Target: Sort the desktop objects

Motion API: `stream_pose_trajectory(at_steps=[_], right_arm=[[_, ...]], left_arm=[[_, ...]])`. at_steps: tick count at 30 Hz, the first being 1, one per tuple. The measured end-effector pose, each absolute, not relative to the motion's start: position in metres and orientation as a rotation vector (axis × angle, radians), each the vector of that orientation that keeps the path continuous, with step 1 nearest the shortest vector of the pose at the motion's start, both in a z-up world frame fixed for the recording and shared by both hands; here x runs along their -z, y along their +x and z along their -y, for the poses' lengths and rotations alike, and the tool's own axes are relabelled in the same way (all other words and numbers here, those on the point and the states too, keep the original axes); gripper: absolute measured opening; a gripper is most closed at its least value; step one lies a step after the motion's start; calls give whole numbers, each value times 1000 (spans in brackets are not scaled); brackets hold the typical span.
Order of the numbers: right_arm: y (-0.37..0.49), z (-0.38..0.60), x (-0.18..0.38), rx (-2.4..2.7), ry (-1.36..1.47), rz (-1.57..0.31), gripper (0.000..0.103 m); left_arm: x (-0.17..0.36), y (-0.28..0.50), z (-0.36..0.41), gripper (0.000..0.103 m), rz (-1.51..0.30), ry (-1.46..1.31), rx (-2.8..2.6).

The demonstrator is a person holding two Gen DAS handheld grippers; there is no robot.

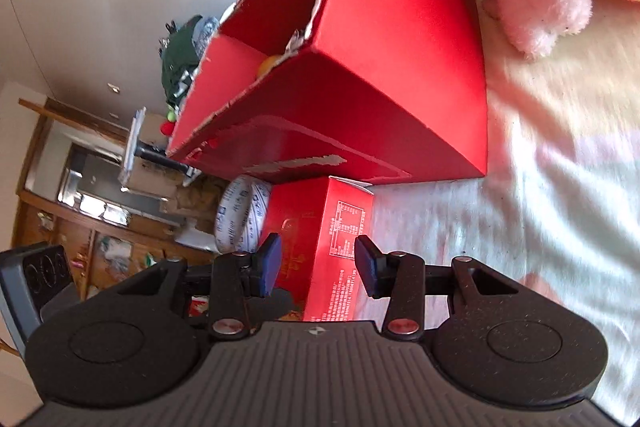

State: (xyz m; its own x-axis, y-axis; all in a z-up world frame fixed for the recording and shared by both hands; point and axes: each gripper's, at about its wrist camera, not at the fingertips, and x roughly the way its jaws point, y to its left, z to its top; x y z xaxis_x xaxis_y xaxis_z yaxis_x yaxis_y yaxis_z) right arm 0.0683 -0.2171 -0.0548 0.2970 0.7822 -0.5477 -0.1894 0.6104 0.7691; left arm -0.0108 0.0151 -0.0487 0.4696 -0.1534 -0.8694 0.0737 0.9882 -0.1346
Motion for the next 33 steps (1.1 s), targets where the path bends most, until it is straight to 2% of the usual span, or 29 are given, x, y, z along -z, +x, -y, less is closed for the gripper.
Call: stream_pose_trajectory(at_steps=[18,33], right_arm=[[67,200,62,-695,568,-1162,44],[28,312,39,-419,627,-1088,42]], left_arm=[[71,2,14,88,-1138,8,180],[56,-15,116,86,-1115,163,550]])
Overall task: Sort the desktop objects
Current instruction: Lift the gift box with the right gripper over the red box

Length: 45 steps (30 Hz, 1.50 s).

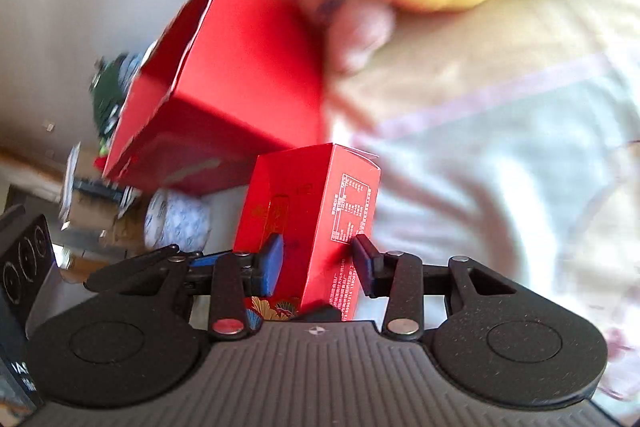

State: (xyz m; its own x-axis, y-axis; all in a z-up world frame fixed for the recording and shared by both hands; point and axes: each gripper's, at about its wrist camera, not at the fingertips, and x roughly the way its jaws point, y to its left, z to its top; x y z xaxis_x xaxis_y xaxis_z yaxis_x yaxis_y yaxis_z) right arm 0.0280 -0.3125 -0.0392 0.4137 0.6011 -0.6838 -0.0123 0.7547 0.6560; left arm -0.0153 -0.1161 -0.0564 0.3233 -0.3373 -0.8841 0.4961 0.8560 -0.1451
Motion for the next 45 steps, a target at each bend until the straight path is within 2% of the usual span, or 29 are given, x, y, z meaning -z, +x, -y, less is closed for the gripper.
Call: stream_pose_trajectory(at_steps=[9,15,20,26,32,45], right_arm=[[8,351,-6,-274,571,-890,42],[13,356,-44,-258,540,-751,42],[37,339,-82,-313,468,-651,42],[79,289,-117,-394,352,-590,42],[123,241,-114,-441,290,-664,42],[196,164,-58,-437,214,-1025,42]], left_arm=[[19,-6,166,86,-989,188,700],[-21,0,181,86,-838,227,729],[-62,19,161,86,-725,247,697],[-93,58,116,86,-682,229,636],[-82,100,71,86,-761,184,596],[-10,168,12,86,-1069,154,557]])
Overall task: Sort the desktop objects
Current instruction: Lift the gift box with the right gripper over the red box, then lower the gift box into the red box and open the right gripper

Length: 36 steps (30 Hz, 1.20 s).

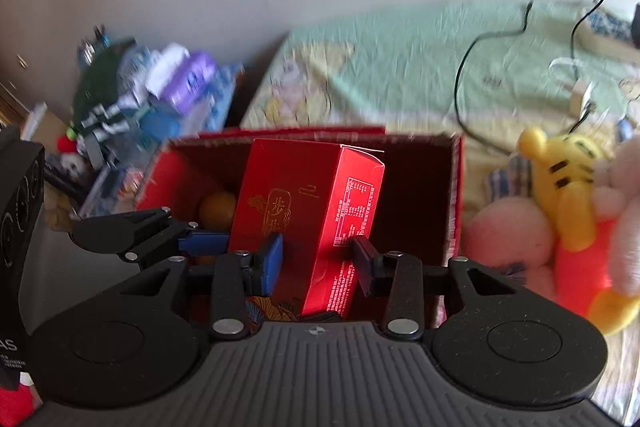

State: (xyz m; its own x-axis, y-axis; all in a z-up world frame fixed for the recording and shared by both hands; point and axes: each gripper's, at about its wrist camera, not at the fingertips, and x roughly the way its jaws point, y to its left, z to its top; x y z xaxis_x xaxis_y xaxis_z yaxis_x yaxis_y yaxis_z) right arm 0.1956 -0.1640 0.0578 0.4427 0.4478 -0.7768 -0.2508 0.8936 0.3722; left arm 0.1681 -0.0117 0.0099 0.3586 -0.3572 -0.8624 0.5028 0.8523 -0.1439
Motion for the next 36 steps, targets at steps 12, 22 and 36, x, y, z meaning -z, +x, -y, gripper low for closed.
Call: stream_pose_trajectory(at_steps=[12,22,36], right_arm=[[231,134,-16,-466,209,-1229,42],[246,125,6,-491,223,-1308,43],[252,121,19,-515,254,-1313,47]], left_arm=[[30,198,6,87,-1277,235,458],[50,213,-4,87,-1382,216,406],[51,216,-31,89,-1384,129,409]])
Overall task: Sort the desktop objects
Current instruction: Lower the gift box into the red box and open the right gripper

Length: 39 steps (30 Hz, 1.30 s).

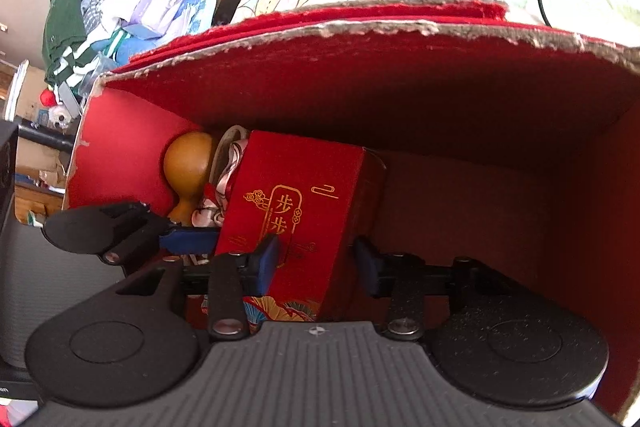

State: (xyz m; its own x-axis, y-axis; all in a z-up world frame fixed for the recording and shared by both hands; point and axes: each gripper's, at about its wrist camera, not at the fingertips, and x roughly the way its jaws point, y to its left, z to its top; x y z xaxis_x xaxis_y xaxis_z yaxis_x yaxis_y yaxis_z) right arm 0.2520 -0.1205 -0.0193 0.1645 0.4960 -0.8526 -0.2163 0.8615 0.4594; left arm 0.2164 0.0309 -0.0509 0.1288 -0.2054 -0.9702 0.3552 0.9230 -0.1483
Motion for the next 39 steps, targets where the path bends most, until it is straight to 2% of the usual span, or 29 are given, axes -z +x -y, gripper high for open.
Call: stream_pose_trajectory(at_steps=[39], right_arm=[[251,121,20,-477,320,-1278,51]], left_arm=[[49,211,-54,88,-1356,119,395]])
